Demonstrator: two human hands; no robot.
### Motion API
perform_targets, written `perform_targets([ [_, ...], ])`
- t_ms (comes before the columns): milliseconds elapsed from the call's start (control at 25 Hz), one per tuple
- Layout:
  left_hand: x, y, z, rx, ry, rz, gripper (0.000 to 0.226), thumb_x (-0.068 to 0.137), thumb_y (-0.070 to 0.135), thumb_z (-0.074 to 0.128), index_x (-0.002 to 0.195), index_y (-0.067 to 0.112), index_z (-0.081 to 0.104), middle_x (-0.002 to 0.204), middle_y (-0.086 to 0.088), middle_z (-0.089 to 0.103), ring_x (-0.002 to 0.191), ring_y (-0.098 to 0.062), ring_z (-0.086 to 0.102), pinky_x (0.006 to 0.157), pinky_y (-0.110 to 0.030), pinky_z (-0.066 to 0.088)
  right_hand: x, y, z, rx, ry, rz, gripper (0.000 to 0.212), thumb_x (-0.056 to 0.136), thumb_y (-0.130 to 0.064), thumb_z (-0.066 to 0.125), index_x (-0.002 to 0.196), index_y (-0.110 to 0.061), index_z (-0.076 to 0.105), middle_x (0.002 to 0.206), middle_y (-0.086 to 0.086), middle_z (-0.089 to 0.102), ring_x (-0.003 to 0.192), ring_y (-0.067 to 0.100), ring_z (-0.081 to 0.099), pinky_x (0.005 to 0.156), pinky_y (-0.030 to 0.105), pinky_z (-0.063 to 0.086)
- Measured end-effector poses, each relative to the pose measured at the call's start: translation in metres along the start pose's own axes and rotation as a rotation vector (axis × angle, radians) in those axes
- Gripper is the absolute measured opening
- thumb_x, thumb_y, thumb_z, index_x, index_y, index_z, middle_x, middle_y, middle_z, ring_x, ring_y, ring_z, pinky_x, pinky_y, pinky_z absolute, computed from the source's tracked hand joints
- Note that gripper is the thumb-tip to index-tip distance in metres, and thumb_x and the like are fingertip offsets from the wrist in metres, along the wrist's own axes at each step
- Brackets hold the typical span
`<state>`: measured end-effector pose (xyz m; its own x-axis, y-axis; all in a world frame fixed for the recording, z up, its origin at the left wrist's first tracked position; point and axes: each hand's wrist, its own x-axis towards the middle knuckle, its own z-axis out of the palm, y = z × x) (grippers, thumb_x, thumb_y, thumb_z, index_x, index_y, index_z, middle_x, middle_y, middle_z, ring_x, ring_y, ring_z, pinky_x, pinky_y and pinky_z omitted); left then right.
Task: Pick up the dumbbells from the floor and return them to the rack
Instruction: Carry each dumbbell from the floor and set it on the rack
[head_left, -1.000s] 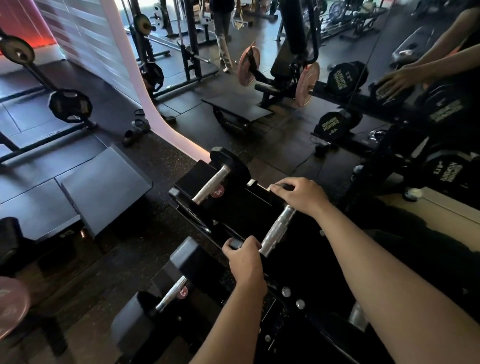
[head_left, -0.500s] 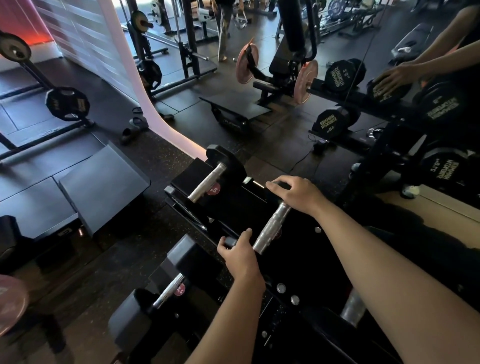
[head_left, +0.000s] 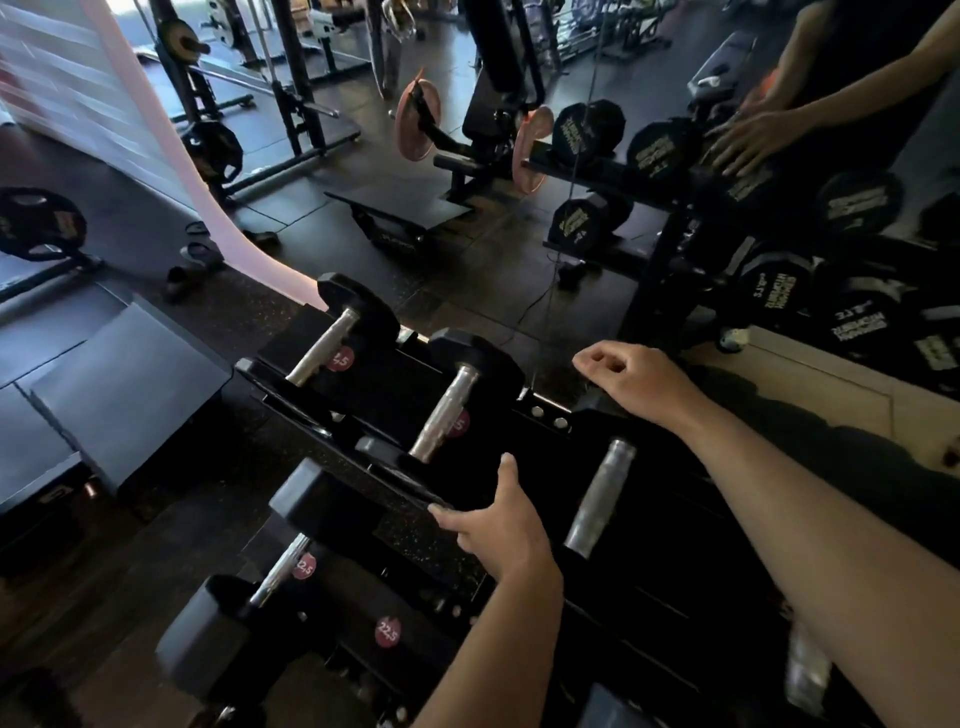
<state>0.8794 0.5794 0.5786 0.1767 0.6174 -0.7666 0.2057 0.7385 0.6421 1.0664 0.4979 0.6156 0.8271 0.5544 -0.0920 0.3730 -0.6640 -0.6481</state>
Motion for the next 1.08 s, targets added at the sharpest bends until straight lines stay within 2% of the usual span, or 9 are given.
perform_targets([
  [120,-0.003,-0.018,0.0,0.101,0.006,0.004,0.105,0.076,0.034,0.079,0.158,0.032,0.015,0.155,-0.013,0.035,0.131,-0.036,0.045,0.096,-0.043,0.038,-0.014,0.012,0.006,-0.066,-0.002,0.006,0.035,0.088,-0.066,0.055,0.106,-0.042,0.073,0.098,-0.017,0.071,0.096,0.007,0.067,0.086,0.034,0.054],
  [240,-0.002,-0.028,-0.004,0.122,-0.01,-0.079,0.088,0.074,0.022,0.076,0.151,0.023,0.034,0.135,-0.015,0.052,0.117,-0.036,0.053,0.099,-0.048,0.047,-0.018,0.018,0.009,-0.138,0.048,0.021,0.036,0.085,-0.067,0.054,0.105,-0.044,0.073,0.101,-0.015,0.074,0.1,0.014,0.068,0.089,0.038,0.054],
  [320,-0.002,-0.031,-0.007,0.122,-0.027,-0.107,0.067,0.073,0.016,0.073,0.137,0.015,0.051,0.116,-0.012,0.059,0.107,-0.035,0.058,0.095,-0.051,0.052,-0.02,0.021,0.01,-0.159,0.05,0.035,0.038,0.083,-0.071,0.051,0.104,-0.047,0.073,0.104,-0.013,0.075,0.102,0.017,0.068,0.088,0.039,0.054],
  [400,-0.002,-0.032,-0.009,0.12,-0.054,-0.118,0.049,0.072,0.014,0.071,0.12,0.008,0.059,0.105,-0.012,0.062,0.102,-0.036,0.063,0.091,-0.054,0.054,-0.018,0.022,0.01,-0.168,0.043,0.027,0.038,0.084,-0.069,0.051,0.104,-0.047,0.074,0.107,-0.013,0.076,0.104,0.018,0.068,0.089,0.039,0.054],
  [560,-0.001,-0.035,-0.011,0.096,-0.094,-0.129,0.043,0.07,0.014,0.071,0.111,0.004,0.062,0.112,-0.017,0.063,0.105,-0.04,0.064,0.09,-0.058,0.054,-0.014,0.02,0.013,-0.223,0.037,-0.025,0.035,0.087,-0.064,0.052,0.103,-0.042,0.075,0.101,-0.01,0.077,0.099,0.021,0.07,0.085,0.036,0.055],
  [720,0.0,-0.037,-0.009,0.071,-0.038,-0.127,0.034,0.07,0.012,0.071,0.102,0.006,0.063,0.101,-0.014,0.063,0.096,-0.037,0.065,0.087,-0.055,0.056,-0.017,0.028,0.012,-0.228,0.026,-0.041,0.042,0.088,-0.07,0.047,0.109,-0.044,0.073,0.102,-0.007,0.077,0.098,0.021,0.07,0.087,0.039,0.055],
  [920,0.003,-0.035,-0.009,0.087,-0.027,-0.116,0.033,0.071,0.014,0.071,0.103,0.007,0.064,0.101,-0.015,0.064,0.097,-0.037,0.065,0.088,-0.055,0.056,-0.017,0.025,0.015,-0.265,0.057,-0.053,0.041,0.087,-0.07,0.047,0.106,-0.043,0.072,0.089,-0.011,0.076,0.085,0.017,0.071,0.068,0.03,0.046],
  [1000,0.004,-0.037,-0.011,0.1,-0.035,-0.084,0.029,0.075,0.017,0.073,0.102,0.01,0.064,0.101,-0.013,0.064,0.096,-0.034,0.064,0.089,-0.053,0.055,-0.02,0.023,0.015,-0.263,0.058,-0.041,0.043,0.088,-0.071,0.045,0.107,-0.043,0.072,0.088,-0.01,0.076,0.084,0.017,0.07,0.066,0.03,0.044],
  [1080,0.002,-0.038,-0.012,0.14,-0.04,0.001,0.025,0.079,0.023,0.074,0.1,0.013,0.063,0.104,-0.011,0.065,0.097,-0.03,0.063,0.091,-0.05,0.054,-0.023,0.021,0.011,-0.244,0.043,-0.012,0.046,0.088,-0.072,0.041,0.108,-0.044,0.071,0.089,-0.009,0.075,0.085,0.017,0.07,0.069,0.032,0.049],
])
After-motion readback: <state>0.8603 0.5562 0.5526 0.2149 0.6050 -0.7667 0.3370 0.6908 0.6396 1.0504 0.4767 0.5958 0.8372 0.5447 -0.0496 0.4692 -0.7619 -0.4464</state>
